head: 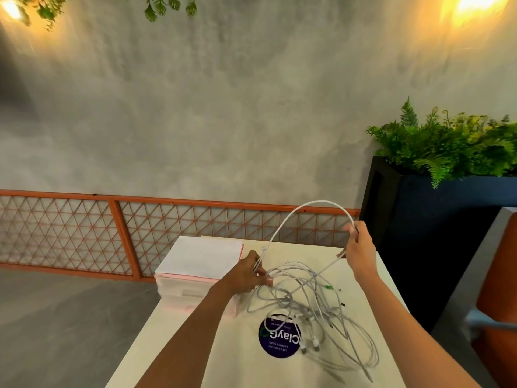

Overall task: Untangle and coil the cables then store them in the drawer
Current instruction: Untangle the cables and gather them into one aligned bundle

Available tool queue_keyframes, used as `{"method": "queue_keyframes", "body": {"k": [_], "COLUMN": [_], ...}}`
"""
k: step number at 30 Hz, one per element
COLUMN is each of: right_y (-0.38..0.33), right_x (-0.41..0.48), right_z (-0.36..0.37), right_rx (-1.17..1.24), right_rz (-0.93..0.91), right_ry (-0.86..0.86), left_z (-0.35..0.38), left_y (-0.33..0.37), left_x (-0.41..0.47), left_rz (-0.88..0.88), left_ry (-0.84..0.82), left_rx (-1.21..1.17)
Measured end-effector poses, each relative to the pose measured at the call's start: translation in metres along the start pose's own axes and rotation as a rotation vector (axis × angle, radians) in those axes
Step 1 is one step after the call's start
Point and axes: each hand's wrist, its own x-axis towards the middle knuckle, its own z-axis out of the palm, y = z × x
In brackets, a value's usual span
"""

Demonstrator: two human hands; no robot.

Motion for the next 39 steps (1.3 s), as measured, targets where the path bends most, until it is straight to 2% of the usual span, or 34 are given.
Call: {"method": "queue_keyframes", "body": {"k": [5,11,14,17,20,24,27,31,36,39], "right_y": [-0.022,-0.052,-0.065,-0.076,-0.077,-0.066,-0.063,-0.071,-0.058,-0.052], "right_x": [0.004,0.008,0.011,0.012,0.009,-0.001,-0.015,-0.031,-0.039,-0.043], "right_z": [0.005,0.004,0.004,0.007,0.018,0.029,0.032,0.036,0.038,0.034], "right_rx": [0.09,0.167,0.157,0.078,0.067,0.062,0.173,0.299,0.223,0.28], "right_rz": [-0.117,-0.313,-0.342,-0.388,-0.364,-0.301,-0.184,-0.108,-0.105,-0.03], "right_ry": [-0.001,0.007,0.019,-0.122,-0.243,-0.311,-0.444,-0.589,-0.593,-0.583], "left_z": [0.005,0.017,0.023,0.024,0.022,0.016,0.016,0.018,0.023,0.022], "left_y": [-0.018,-0.037,-0.038,-0.038,-0.021,0.013,0.035,0.048,0.046,0.047], "left_x": [0.002,-0.002,-0.007,-0.007,-0.009,-0.012,-0.016,-0.015,-0.014,-0.023], "left_rz": [0.04,0.002,-0.041,-0.137,-0.158,-0.039,0.06,0.09,0.044,0.007], "left_ry": [0.009,-0.051,-0.063,-0.122,-0.117,-0.048,-0.048,-0.061,-0.122,-0.118], "left_rx": [0.141,0.263,0.268,0.137,-0.056,-0.284,-0.379,-0.419,-0.446,-0.449]}}
